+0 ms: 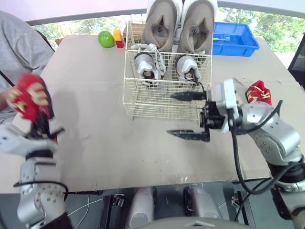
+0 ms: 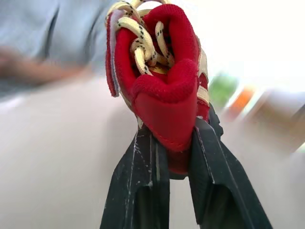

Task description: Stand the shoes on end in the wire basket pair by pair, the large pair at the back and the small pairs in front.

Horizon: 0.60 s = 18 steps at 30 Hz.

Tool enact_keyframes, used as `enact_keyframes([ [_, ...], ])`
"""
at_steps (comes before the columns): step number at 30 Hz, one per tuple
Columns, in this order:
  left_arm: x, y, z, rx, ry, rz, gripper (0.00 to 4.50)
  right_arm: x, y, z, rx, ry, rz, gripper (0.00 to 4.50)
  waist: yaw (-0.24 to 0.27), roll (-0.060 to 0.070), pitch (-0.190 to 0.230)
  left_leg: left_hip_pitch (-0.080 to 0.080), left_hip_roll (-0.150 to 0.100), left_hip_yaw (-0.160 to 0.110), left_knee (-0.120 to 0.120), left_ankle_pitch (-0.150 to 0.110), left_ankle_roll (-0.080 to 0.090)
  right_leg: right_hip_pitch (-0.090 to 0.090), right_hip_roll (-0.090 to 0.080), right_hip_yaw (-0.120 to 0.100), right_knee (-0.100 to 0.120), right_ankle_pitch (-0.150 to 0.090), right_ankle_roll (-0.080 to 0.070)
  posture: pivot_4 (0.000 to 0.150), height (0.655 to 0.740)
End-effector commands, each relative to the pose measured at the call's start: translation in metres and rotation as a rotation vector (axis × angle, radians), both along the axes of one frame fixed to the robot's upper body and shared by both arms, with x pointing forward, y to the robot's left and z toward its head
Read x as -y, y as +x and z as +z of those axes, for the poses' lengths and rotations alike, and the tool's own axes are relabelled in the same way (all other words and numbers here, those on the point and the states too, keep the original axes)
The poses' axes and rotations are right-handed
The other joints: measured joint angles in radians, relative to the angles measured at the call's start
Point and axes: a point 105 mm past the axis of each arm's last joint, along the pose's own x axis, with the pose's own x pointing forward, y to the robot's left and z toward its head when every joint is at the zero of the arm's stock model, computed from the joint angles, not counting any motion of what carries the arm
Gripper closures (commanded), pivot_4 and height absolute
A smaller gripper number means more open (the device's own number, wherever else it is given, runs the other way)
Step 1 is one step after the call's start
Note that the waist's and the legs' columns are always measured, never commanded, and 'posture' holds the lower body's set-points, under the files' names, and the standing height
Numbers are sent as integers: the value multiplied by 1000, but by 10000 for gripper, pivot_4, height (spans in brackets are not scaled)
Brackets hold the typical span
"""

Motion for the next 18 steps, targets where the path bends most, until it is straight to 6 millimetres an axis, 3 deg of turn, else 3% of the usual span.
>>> enact_keyframes([
  [1,74,-6,65,201,300,-311,41948,9,-1,46,48,91,3,0,-3,0,0,1,-1,1,0,0,0,1,1,1,0,0,0,1500,7400],
  [3,115,-5,72,197,580,-493,41948,13,-3,68,62,71,12,0,-6,1,0,2,-2,3,0,0,0,1,4,2,0,0,0,1500,7400],
  [5,145,-5,65,173,847,-651,41948,18,-8,90,65,33,23,0,-7,3,0,2,-3,4,-2,0,0,1,4,2,-2,0,0,1500,7400],
  [10,156,4,54,162,1092,-759,41948,19,-14,116,63,-37,62,0,-13,5,1,3,-1,9,-6,0,0,0,9,1,-3,-1,0,1500,7400],
  [11,161,7,53,187,1226,-785,41948,17,-10,123,66,-69,43,0,-12,6,2,3,0,9,-6,0,0,-1,11,1,-2,-1,0,1500,7400],
  [14,173,15,53,302,1568,-800,41948,9,17,121,25,-220,-71,0,-8,14,7,1,0,8,-5,0,0,-5,13,1,1,-2,-3,1500,7400],
  [18,181,19,58,447,1774,-756,41948,7,51,105,-25,-355,-192,0,-8,13,6,1,1,10,-4,0,0,-4,13,2,-1,-2,-3,1500,7400],
])
